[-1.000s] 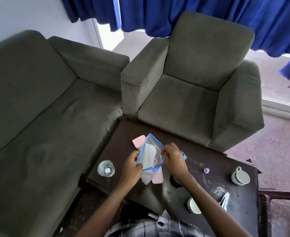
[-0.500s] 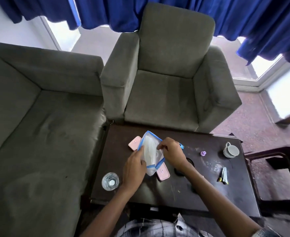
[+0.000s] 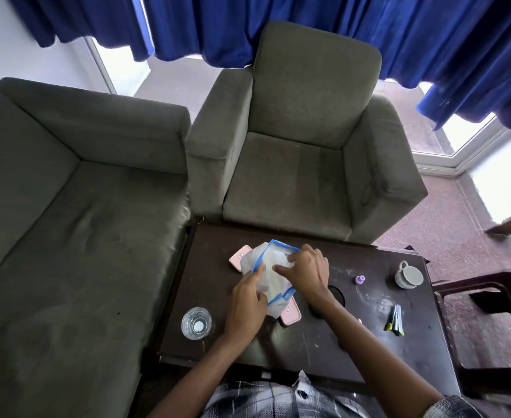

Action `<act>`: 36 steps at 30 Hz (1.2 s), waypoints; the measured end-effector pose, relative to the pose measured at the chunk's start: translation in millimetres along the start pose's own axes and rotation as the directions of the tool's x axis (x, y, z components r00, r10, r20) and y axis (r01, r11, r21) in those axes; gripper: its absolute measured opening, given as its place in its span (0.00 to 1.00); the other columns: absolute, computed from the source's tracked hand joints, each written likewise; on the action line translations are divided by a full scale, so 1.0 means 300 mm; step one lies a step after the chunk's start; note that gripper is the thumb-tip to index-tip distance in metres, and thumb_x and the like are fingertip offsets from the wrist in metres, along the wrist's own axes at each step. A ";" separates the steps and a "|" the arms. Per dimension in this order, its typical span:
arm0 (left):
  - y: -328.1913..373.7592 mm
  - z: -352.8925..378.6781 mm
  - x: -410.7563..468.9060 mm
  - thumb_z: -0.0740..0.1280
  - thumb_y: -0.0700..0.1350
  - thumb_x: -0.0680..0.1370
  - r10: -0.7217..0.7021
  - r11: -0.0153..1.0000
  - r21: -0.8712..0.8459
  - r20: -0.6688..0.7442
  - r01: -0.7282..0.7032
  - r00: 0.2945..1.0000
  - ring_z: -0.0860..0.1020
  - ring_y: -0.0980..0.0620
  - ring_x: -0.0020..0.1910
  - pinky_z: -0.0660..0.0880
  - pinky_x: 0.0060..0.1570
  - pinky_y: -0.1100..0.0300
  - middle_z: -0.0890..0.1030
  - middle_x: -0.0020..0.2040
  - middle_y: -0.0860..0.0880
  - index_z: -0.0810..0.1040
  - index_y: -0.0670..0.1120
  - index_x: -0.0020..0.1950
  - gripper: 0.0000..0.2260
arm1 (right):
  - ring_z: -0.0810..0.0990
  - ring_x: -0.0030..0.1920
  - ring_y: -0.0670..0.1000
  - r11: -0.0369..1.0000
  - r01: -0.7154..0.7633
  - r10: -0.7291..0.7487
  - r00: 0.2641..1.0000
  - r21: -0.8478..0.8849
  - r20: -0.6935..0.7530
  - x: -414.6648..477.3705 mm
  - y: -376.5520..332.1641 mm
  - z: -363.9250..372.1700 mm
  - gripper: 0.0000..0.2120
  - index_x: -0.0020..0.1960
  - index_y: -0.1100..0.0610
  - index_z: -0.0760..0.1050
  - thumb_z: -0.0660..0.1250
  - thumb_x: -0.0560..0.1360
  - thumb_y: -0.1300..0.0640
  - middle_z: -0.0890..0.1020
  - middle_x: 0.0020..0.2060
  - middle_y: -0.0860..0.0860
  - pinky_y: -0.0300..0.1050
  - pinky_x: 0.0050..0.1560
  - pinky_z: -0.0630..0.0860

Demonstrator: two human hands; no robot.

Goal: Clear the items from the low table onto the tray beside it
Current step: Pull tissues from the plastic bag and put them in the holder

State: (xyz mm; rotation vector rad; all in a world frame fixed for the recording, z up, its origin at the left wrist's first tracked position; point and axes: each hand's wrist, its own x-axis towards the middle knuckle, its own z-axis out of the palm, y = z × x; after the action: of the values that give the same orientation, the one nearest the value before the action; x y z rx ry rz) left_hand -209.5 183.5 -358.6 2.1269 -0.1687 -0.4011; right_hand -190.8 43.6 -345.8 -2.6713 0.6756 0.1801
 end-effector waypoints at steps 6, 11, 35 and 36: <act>0.031 -0.016 0.006 0.61 0.29 0.70 -0.020 0.999 0.029 0.017 0.019 1.000 0.75 0.47 0.62 0.70 0.55 0.64 0.74 0.67 0.45 0.68 0.44 0.71 0.29 | 0.72 0.55 0.54 0.968 -0.096 0.068 0.990 0.233 0.123 0.025 0.006 -0.020 0.07 0.42 0.55 0.83 0.73 0.68 0.52 0.79 0.48 0.49 0.48 0.55 0.66; 0.050 -0.007 0.035 0.61 0.32 0.73 -0.061 0.991 0.125 0.132 0.044 0.989 0.71 0.46 0.66 0.68 0.59 0.61 0.71 0.69 0.43 0.64 0.42 0.73 0.28 | 0.78 0.41 0.52 0.709 -0.259 0.121 0.961 0.657 0.248 -0.003 -0.010 -0.041 0.05 0.34 0.63 0.81 0.76 0.65 0.62 0.80 0.37 0.53 0.45 0.42 0.75; -0.046 -0.011 0.215 0.61 0.35 0.71 -0.185 0.947 0.304 0.237 0.109 0.954 0.76 0.40 0.58 0.76 0.51 0.52 0.75 0.61 0.42 0.66 0.45 0.66 0.23 | 0.78 0.44 0.57 -0.223 -0.493 0.201 0.821 0.841 0.534 0.023 0.051 -0.155 0.11 0.55 0.61 0.73 0.59 0.75 0.58 0.80 0.46 0.57 0.49 0.44 0.73; -0.064 -0.030 0.235 0.60 0.35 0.71 -0.214 0.936 0.327 0.226 0.133 0.950 0.76 0.40 0.58 0.76 0.51 0.52 0.75 0.61 0.42 0.67 0.44 0.65 0.22 | 0.78 0.50 0.59 -0.263 -0.503 0.190 0.810 0.823 0.555 0.032 0.072 -0.149 0.15 0.60 0.60 0.72 0.59 0.75 0.57 0.81 0.51 0.58 0.51 0.48 0.74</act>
State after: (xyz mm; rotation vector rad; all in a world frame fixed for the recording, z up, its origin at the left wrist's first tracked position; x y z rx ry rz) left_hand -140.9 182.0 -385.6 2.3997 -0.2022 -0.8062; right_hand -191.4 4.4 -314.0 -0.7480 0.9495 0.0332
